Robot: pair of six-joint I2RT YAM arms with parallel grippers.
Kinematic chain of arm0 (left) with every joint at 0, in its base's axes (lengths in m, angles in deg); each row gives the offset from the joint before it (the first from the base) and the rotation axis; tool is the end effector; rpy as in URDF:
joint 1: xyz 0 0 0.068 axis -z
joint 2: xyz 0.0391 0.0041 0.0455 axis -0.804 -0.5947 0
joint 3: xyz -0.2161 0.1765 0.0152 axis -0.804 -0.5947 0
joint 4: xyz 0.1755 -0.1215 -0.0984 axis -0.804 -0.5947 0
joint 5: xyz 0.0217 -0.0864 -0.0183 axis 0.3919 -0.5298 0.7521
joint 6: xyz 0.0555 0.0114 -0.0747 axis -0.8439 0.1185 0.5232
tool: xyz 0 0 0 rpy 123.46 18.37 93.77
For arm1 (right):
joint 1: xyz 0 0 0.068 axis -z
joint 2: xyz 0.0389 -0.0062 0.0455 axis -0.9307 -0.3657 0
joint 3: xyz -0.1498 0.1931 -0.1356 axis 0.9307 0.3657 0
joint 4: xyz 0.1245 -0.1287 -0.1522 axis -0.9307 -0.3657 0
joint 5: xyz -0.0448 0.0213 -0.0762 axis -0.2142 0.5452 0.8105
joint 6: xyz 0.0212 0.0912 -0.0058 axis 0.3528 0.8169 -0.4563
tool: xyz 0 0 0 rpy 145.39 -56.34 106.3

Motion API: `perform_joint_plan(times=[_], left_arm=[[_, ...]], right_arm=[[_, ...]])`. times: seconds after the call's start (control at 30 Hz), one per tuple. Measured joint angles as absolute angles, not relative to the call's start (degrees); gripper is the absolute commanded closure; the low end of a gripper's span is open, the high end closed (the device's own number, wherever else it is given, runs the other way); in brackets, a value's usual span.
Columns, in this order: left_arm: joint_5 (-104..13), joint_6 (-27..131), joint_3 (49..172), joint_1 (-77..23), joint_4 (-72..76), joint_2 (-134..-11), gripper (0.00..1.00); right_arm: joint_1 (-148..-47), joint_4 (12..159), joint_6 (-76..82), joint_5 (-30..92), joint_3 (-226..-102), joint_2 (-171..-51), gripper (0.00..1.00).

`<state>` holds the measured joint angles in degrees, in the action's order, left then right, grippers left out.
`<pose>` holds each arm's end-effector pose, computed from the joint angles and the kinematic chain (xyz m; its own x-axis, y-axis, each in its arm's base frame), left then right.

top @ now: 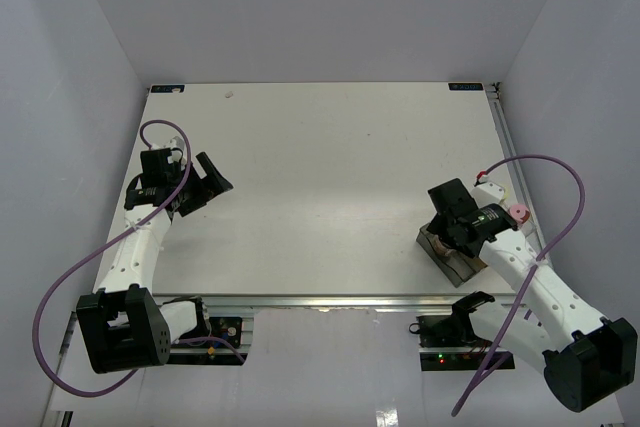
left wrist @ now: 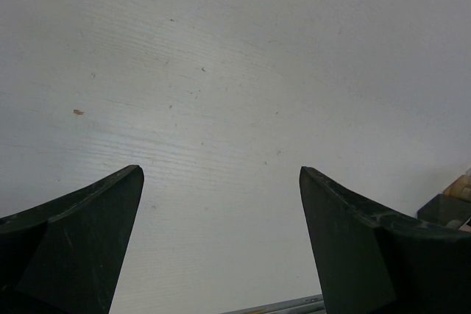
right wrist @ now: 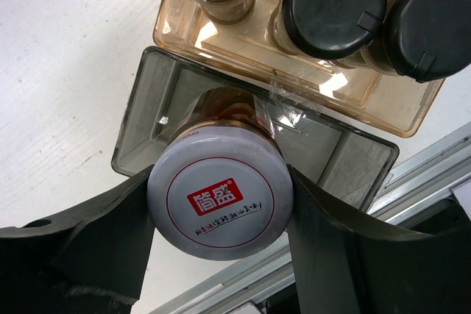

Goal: Organize the condiment bottles

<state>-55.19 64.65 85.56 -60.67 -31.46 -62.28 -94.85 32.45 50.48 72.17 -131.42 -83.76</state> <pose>0.2341 0.0034 0.2321 -0.7184 -0.4868 -0.4970 -0.2401 0.8440 -0.4796 0.1523 0.0235 0.2215 -0.5974 0.4602 -0.6568 0.5627 0.8241 0.0656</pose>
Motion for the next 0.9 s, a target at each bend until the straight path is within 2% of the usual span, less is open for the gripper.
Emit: perform_joint_plan(times=[0.13,0.23,0.4,0.67,0.73,0.87,0.9], left_arm=[[-55.00,64.66,85.56,-60.67,-31.48,-62.28,0.02],[-54.90,64.67,85.56,-60.67,-31.46,-62.28,0.02],[-54.83,64.67,85.56,-60.67,-31.47,-62.28,0.02],[-54.79,64.65,85.56,-60.67,-31.48,-62.28,0.02],[-54.79,64.65,85.56,-60.67,-31.48,-62.28,0.02],[-54.88,64.57,85.59,-60.67,-31.56,-62.28,0.02],[-55.01,64.47,85.69,-60.67,-31.71,-62.28,0.02]], right_arm=[[-94.81,32.54,50.93,71.68,-130.57,-83.76,0.38],[-94.81,32.74,50.99,71.40,-130.33,-83.76,0.30],[-94.81,34.17,50.97,71.45,-129.71,-83.73,0.23],[-94.81,35.87,51.01,71.85,-129.63,-83.43,0.19],[-94.81,36.02,50.99,71.85,-129.63,-83.36,0.16],[-94.81,35.45,50.00,71.87,-130.86,-83.25,0.03],[-94.81,34.84,49.58,71.91,-131.95,-83.22,0.05]])
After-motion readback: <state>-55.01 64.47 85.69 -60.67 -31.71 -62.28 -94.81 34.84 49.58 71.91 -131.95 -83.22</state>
